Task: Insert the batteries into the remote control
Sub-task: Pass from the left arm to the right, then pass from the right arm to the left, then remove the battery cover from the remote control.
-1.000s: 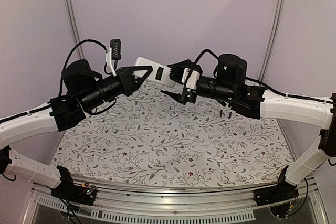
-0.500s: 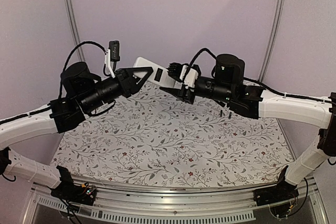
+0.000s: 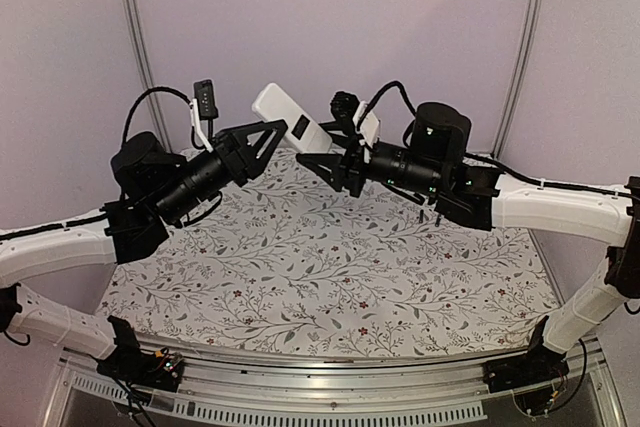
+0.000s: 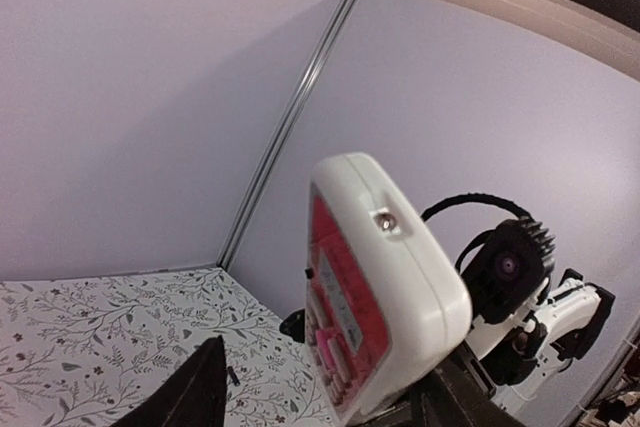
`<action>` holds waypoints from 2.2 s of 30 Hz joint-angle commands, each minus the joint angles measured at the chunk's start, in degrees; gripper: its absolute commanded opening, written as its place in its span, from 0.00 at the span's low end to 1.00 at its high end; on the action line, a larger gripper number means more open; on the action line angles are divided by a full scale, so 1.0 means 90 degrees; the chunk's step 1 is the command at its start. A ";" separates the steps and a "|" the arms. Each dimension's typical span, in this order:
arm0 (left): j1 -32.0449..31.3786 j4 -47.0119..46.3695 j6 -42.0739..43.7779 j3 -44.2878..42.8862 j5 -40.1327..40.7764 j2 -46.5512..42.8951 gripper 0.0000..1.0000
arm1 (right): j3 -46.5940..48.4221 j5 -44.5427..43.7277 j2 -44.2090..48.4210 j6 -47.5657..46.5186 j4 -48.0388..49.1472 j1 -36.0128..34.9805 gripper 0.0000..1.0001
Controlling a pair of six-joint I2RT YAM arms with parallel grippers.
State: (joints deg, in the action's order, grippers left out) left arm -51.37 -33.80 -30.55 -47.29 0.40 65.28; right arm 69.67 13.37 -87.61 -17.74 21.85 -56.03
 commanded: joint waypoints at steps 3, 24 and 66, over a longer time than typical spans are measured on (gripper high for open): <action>-0.0025 -0.0199 -0.0242 -0.0261 0.0129 0.0360 0.52 | 0.0028 -0.0078 -0.0120 0.0275 0.0379 -0.0249 0.13; -0.0019 -0.0570 -0.0151 0.0123 0.0346 -0.0269 0.00 | -0.0023 -0.0304 0.0408 0.1156 -0.0175 -0.0431 0.99; -0.0220 -0.2007 -0.0206 0.0402 0.0343 -0.0508 0.00 | 0.0825 0.1177 -0.0735 0.5480 0.1062 -0.0119 0.28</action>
State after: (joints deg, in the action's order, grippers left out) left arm -52.88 -49.01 -33.50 -44.56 2.20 62.17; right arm 78.46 22.00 -94.17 34.54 32.80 -57.39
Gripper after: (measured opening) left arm 0.128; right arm 0.253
